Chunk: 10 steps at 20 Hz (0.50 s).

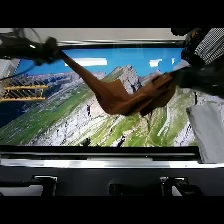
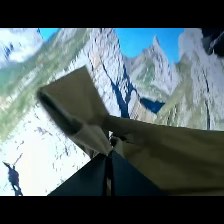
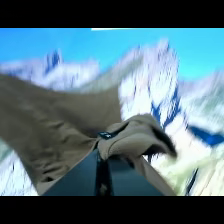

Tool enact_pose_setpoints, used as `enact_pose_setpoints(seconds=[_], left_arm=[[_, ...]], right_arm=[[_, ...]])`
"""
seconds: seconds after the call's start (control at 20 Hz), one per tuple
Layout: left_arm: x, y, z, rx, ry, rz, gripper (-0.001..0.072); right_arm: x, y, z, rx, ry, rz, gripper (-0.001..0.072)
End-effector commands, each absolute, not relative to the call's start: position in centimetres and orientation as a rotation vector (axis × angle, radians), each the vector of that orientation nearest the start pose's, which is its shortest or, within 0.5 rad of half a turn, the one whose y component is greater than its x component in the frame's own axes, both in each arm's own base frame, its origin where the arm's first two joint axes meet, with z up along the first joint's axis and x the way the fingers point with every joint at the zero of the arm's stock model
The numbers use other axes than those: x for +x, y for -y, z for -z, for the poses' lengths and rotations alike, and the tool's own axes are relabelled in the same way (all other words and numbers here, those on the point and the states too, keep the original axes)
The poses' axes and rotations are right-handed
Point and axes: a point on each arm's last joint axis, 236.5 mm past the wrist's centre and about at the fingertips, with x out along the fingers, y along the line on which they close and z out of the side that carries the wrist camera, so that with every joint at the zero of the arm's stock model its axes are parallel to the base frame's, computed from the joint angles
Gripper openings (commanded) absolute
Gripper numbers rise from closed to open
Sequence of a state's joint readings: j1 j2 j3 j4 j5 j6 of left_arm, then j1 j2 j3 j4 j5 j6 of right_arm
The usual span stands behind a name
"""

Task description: Fold the clothes and pants, and hang the long-sleeved shirts on hangers.

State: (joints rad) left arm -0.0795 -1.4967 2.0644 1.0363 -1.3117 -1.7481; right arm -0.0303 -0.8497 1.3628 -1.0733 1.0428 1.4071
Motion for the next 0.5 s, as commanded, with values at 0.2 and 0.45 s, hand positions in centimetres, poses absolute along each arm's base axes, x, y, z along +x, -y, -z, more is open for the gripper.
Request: enact_pose_setpoints(seconds=[0.2,0.45], left_arm=[[31.7,3.5,-46.6,-0.364,-0.257,0.083,0.001],[28.0,-1.4,-49.3,-0.36,-0.118,-0.095,0.001]], right_arm=[[21.1,-2.8,-48.1,0.12,0.032,-0.118,0.0026],[20.8,-0.8,-48.9,0.198,0.053,-0.036,0.0026]])
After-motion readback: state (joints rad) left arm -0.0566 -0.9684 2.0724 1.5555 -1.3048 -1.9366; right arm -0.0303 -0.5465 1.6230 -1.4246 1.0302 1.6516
